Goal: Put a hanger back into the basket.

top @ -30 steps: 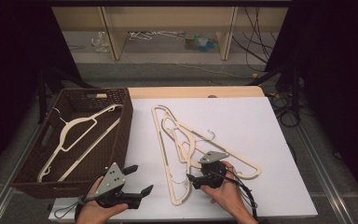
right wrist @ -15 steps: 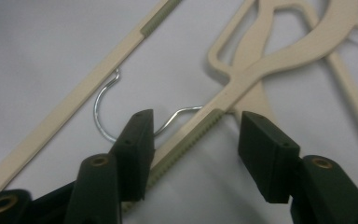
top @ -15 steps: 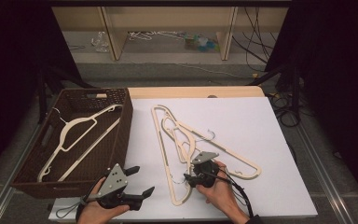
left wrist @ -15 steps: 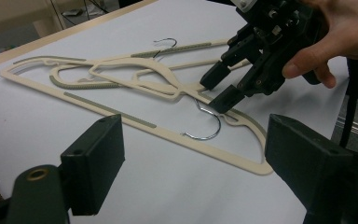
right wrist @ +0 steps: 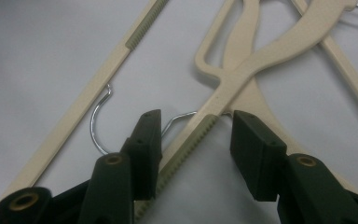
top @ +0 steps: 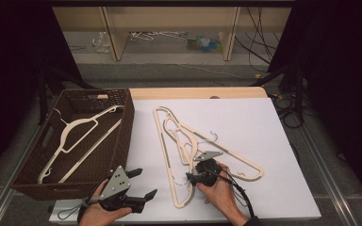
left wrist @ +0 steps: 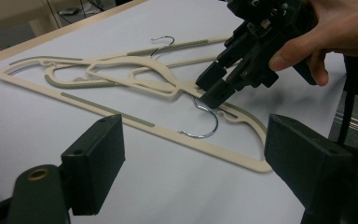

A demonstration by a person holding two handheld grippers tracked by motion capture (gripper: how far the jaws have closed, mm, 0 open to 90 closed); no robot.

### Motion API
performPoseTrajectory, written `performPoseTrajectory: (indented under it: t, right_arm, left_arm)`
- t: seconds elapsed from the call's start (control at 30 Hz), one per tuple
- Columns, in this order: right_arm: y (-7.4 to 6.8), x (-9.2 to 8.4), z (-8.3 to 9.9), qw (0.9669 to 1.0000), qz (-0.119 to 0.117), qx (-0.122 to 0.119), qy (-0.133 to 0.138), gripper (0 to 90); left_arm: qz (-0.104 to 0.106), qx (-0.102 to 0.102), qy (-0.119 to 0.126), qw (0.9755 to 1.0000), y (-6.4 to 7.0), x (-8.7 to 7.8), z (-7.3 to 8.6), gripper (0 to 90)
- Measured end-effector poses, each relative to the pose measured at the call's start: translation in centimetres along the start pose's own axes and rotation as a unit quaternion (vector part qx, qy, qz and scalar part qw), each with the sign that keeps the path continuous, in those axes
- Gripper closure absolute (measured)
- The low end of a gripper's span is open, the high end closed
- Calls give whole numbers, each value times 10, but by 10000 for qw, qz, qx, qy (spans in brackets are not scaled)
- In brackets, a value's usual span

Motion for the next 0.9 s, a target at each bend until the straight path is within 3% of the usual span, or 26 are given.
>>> performPoseTrajectory:
  t: [0.03,0.07,0.1,0.17,0.2,0.33,0.5,0.57,0.63,0.73,0.9]
  right_arm:
    - [-1,1,0,10000,37,44,21,548]
    - [-1,0,-1,10000,30,-25,-87,549]
    - [-1,1,-1,9999,61,-143,-33,551]
    - [-6,0,-1,9997,97,-109,-187,558]
    - [-5,1,-1,9995,101,-245,-181,563]
    - [-6,0,-3,9996,107,-99,-254,603]
    - [-9,-1,-2,9996,113,61,-243,585]
    - [-11,-1,-2,9996,134,-13,-256,585]
    - [-12,-1,-1,9991,154,-252,-314,619]
    - [-12,-1,-2,9992,172,-176,-317,649]
    - [-8,-4,-3,9994,74,-137,-308,726]
  left_arm:
    - [-1,-17,1,10000,0,0,0,203]
    - [0,-21,-2,10000,0,0,0,204]
    - [-13,-46,-4,10000,1,0,1,204]
    - [-4,6,2,10000,0,0,0,204]
    - [-4,4,5,10000,0,0,0,204]
    - [-2,-32,-20,10000,1,0,1,205]
    - [95,29,-22,9999,1,1,1,205]
    - [61,9,-63,10000,2,1,2,206]
    - [76,39,-67,9999,2,1,2,208]
    - [97,87,-66,9999,2,1,2,209]
    - [86,3,-33,10000,2,1,2,210]
Point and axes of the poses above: each handheld gripper's, and its own axes: x roughly forward along the jaws, z roughly out of its underside, y roughly to its right, the point moved 3 cm from there along x, roughly forward along the jaws, and after that the axes turned 15 degrees about y, right-handed, at the moved point
